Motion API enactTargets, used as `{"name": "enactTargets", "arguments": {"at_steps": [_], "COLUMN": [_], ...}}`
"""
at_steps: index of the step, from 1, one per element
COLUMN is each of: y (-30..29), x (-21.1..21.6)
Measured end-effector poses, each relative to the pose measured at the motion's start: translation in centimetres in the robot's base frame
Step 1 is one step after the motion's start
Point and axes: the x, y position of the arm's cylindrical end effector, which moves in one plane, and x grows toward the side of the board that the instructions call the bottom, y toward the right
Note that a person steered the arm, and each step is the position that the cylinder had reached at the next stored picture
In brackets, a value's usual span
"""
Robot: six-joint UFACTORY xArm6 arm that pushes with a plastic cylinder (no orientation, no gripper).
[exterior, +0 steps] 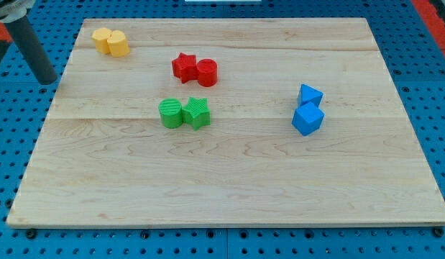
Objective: Push the red star along with the red circle towards the blue triangle
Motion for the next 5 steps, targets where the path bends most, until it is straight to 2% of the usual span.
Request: {"name": "enactTargets", "arguments": {"at_steps": [3,4,5], "y": [1.5,6.7,12.1], "x": [0.0,-1.0,-3.9]}}
